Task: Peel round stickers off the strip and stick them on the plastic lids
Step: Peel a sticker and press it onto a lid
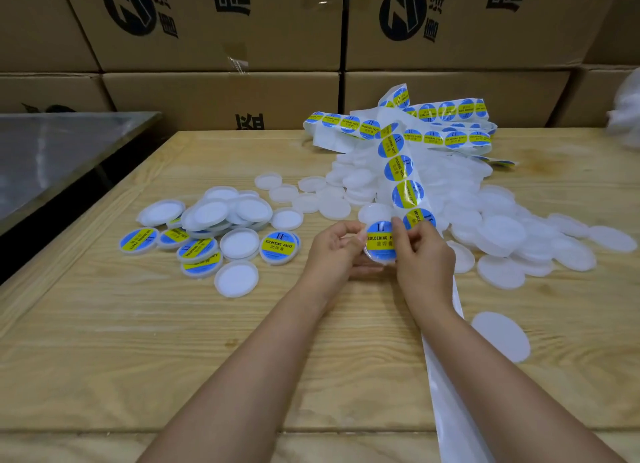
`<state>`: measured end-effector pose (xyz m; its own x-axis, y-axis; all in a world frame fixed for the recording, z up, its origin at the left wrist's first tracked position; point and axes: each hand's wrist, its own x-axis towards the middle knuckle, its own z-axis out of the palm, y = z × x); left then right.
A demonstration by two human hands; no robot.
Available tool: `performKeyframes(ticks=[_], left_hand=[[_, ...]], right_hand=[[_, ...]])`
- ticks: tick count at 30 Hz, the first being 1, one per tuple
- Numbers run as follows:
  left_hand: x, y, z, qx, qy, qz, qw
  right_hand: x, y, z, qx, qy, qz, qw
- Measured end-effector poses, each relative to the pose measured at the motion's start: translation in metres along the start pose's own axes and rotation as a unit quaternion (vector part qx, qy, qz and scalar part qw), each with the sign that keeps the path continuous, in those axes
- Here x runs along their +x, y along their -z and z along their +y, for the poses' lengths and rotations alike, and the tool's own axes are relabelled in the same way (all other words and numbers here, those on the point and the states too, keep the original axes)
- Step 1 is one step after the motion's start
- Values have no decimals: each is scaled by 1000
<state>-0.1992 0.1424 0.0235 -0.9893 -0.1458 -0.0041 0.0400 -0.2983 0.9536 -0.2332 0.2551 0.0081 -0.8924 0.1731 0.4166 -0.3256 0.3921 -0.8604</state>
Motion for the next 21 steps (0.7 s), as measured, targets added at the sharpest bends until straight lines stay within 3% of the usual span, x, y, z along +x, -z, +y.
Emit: performKeyframes(ticks=[7, 14, 21], left_hand=[[-2, 2, -1, -25, -6, -32, 999], [1, 4, 1, -89, 13, -9, 996], [5, 13, 5, -138, 34, 4, 990]], right_hand=[[0, -2, 1, 0, -40, -27, 999], [-7, -6, -5, 74, -9, -78, 994], [-11, -3, -7, 49, 72, -95, 992]])
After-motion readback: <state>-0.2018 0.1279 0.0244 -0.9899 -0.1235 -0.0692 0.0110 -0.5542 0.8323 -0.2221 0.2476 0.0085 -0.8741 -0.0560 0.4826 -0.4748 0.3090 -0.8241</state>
